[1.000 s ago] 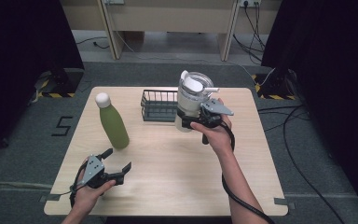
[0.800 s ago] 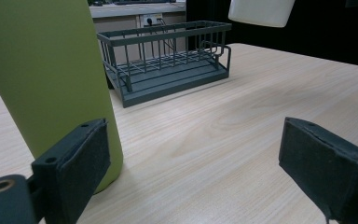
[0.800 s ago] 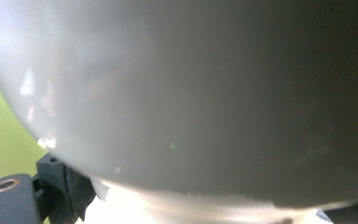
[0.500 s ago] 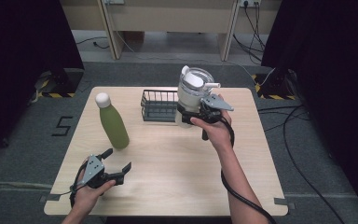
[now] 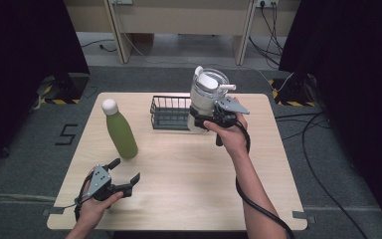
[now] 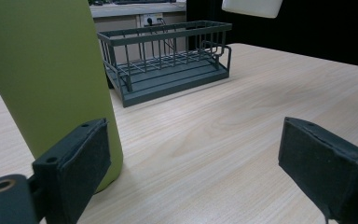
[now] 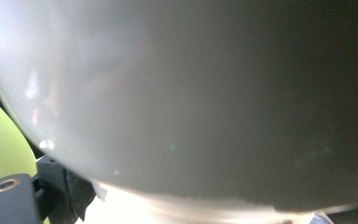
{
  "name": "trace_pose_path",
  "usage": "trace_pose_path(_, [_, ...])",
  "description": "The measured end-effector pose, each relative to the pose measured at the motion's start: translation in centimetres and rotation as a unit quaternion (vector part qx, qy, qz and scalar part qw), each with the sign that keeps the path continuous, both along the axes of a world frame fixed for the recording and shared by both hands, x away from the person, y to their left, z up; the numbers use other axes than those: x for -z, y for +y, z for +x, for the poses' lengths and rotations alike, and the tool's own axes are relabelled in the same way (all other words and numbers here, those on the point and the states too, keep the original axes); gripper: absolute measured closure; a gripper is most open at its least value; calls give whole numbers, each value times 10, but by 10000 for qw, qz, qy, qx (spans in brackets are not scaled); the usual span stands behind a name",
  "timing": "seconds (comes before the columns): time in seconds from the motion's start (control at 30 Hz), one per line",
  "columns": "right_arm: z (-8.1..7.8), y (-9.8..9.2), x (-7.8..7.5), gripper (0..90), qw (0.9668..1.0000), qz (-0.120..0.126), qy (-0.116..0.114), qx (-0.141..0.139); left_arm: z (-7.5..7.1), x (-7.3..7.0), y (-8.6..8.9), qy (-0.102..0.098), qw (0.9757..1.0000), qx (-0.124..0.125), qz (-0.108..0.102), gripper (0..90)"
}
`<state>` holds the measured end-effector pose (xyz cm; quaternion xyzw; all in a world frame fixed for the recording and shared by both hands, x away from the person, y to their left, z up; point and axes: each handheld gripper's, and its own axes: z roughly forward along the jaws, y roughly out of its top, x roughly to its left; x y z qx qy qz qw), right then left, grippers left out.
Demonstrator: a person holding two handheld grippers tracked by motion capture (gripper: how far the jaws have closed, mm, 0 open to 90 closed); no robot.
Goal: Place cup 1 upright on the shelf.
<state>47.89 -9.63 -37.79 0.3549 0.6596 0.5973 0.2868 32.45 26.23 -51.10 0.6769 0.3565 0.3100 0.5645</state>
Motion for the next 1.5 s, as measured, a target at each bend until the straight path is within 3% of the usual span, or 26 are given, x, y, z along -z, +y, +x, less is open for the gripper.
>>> trace_pose_path(1.5, [37, 11, -19, 100, 9998, -26, 16, 214, 1, 0, 0, 12, 10000, -20, -27, 89])
